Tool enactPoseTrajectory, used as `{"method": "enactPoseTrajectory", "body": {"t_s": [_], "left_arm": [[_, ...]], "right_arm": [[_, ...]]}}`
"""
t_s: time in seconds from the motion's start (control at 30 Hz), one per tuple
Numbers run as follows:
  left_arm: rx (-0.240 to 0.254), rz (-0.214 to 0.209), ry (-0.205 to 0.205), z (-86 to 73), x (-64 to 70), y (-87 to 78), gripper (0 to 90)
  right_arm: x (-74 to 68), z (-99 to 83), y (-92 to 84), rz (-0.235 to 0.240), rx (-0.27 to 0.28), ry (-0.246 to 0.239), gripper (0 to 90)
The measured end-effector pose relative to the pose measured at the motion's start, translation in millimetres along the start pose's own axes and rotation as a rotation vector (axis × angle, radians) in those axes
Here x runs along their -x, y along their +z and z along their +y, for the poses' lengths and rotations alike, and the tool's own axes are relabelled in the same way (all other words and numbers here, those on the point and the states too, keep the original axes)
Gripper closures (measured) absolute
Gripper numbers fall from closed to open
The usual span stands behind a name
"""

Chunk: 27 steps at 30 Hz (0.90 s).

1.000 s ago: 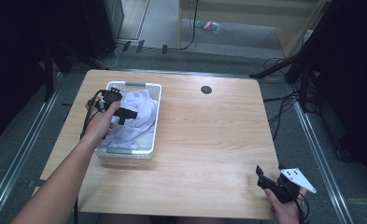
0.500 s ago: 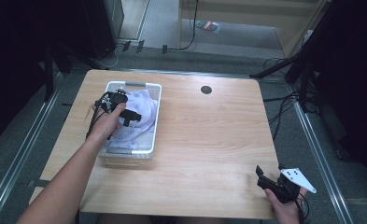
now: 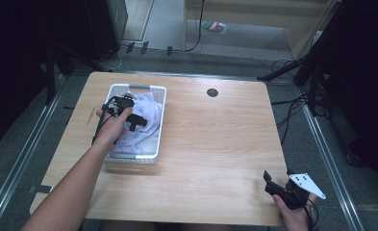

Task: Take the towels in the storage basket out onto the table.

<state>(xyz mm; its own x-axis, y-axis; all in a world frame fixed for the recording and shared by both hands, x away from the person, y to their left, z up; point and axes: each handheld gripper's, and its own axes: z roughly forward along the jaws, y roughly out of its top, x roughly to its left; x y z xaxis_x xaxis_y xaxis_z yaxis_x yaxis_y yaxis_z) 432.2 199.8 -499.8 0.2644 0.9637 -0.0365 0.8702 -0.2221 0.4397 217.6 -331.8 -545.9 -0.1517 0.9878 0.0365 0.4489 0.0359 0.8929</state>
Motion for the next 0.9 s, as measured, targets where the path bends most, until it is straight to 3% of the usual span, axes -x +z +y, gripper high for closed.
{"method": "enactPoseTrajectory", "body": {"t_s": [0.13,0.2,0.4,0.67,0.77,0.9], "left_arm": [[-0.026,0.004,0.010,0.0,3.1,6.1,0.5],[-0.039,0.009,-0.007,-0.2,2.7,10.8,0.5],[-0.047,-0.019,-0.015,-4.8,0.8,19.0,0.0],[-0.070,-0.013,0.018,-5.6,2.6,20.5,0.0],[-0.075,-0.004,0.023,-5.1,3.2,19.7,2.9],[-0.054,-0.003,0.031,-5.8,4.2,15.7,19.0]], "right_arm": [[0.1,0.0,0.1,0.000,-0.001,0.000,13.9],[0.1,0.0,0.0,0.000,0.000,-0.001,13.9],[-0.2,-0.1,-0.1,0.002,0.000,-0.003,14.0],[-0.3,-0.1,0.1,0.003,-0.001,-0.006,14.1],[-0.4,-0.1,0.0,0.003,-0.001,-0.006,14.1],[-0.4,-0.1,0.1,0.003,-0.001,-0.007,14.2]]}}
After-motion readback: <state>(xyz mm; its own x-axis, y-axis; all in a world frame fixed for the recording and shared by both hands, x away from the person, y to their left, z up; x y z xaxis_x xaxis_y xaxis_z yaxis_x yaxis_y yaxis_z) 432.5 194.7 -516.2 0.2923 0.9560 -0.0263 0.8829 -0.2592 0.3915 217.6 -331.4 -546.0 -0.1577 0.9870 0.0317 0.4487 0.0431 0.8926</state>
